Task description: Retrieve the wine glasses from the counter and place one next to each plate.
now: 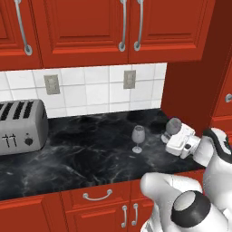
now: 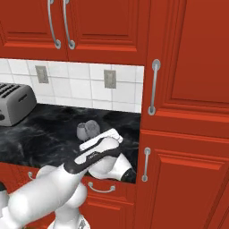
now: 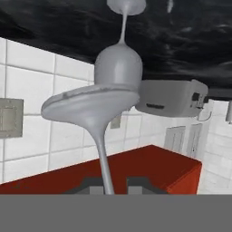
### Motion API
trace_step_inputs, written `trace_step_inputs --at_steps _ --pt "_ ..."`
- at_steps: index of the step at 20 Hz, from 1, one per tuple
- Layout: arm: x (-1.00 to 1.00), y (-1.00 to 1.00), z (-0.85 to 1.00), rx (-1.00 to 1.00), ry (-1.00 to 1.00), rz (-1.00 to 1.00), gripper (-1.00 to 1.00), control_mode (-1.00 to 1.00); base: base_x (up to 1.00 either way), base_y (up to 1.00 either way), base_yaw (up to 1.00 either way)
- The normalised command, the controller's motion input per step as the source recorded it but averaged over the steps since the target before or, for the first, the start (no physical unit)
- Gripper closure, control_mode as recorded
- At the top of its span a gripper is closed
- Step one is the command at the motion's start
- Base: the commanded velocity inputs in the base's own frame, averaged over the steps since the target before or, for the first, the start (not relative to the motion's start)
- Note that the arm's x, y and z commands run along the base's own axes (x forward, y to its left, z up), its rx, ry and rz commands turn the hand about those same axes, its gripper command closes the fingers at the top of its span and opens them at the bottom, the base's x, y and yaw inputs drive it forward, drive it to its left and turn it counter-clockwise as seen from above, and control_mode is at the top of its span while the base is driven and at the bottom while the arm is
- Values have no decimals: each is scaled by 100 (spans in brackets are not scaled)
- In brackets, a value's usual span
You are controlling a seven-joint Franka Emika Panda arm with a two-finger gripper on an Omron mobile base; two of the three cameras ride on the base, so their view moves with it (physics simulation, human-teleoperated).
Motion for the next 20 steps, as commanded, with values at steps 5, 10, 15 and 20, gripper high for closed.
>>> trace_step_inputs --at_steps 5,10,15,20 --pt "-40 6 100 -6 30 -12 100 -100 0 0 0" --pt "-79 18 96 -8 19 -12 100 -100 0 0 0" --pt "-100 7 53 -1 -11 -3 100 -100 0 0 0" --pt "-74 3 71 0 -2 -1 100 -100 0 0 0"
